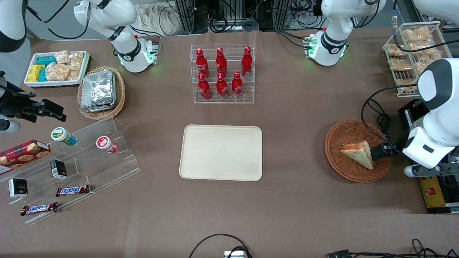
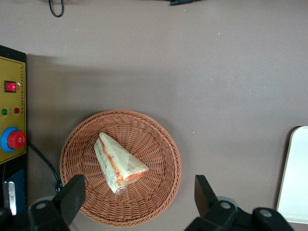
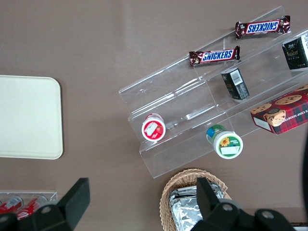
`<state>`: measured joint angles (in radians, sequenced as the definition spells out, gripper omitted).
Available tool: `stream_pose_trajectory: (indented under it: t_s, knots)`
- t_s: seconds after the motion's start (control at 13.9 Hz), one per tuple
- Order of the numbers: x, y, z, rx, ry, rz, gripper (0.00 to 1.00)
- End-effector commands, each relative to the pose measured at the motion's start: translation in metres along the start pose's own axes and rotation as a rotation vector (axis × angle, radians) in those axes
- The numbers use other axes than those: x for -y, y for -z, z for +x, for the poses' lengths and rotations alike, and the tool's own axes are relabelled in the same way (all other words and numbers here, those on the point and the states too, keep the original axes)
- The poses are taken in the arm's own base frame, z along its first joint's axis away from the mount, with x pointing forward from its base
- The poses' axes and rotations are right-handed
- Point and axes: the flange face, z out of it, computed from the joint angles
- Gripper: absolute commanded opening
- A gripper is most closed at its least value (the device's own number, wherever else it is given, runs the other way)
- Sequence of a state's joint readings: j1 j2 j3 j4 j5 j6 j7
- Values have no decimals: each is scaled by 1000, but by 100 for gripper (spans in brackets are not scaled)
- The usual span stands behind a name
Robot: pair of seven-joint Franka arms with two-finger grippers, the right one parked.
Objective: Place sandwich from basket to tray
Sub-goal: 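Lower the open left gripper over the wrapped sandwich in the basket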
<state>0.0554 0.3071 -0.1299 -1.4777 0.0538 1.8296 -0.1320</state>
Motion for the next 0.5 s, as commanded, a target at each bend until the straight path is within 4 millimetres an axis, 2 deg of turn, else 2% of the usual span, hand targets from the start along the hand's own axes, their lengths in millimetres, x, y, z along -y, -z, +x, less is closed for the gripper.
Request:
stream_pose_trajectory:
  t_s: [0.0, 0.22, 0.36, 0.43]
  knots:
    - [-1, 4, 3, 8, 9, -16, 100]
    - [3, 3, 4, 6, 15, -7, 100]
    - [17, -11, 3, 28, 82, 1, 100]
    - [26, -20, 0, 45, 185, -1, 100]
